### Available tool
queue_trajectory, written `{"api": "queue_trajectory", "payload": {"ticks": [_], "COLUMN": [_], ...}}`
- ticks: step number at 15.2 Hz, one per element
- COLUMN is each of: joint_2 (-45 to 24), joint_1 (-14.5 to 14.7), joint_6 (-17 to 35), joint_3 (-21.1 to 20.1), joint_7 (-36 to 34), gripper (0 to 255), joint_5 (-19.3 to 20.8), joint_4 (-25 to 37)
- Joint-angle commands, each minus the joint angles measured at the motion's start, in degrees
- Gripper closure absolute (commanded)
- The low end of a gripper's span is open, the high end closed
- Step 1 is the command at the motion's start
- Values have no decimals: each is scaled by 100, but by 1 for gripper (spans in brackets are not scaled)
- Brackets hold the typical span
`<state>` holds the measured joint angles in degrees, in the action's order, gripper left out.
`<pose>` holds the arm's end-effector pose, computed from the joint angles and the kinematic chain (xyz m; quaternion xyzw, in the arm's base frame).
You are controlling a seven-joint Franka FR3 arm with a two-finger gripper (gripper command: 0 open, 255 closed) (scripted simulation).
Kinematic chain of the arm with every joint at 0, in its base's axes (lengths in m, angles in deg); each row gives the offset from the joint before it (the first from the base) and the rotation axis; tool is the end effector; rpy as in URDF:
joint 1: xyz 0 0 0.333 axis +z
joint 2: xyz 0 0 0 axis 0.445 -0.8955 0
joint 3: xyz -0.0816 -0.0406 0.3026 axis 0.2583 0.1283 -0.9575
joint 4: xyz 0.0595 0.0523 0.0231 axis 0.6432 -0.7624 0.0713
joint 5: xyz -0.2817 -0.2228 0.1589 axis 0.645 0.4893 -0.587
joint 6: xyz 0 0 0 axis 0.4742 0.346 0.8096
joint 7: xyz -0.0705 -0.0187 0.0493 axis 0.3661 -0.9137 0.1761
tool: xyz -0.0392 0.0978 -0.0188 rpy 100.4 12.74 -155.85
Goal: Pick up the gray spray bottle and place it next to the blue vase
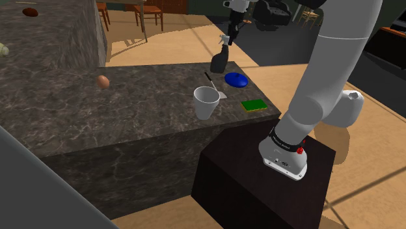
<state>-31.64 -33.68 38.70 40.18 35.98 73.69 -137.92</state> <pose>0.5371 -0.3123 0.4296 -0.9161 -0.3990 -0.0112 0.0385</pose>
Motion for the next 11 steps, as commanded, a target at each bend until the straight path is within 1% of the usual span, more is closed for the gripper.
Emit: {"api": "queue_trajectory", "payload": {"ticks": [1,4,5,10,11], "joint_2": [2,2,1,1,38], "joint_1": [0,0,0,0,-6], "joint_6": [6,6,5,5,-174], "joint_3": [0,0,0,0,12], "joint_7": [1,1,1,1,-18], "gripper": [255,255,0,0,0], "joint_5": [0,0,0,-1,26], "joint_4": [-5,-5,-4,-4,142]}}
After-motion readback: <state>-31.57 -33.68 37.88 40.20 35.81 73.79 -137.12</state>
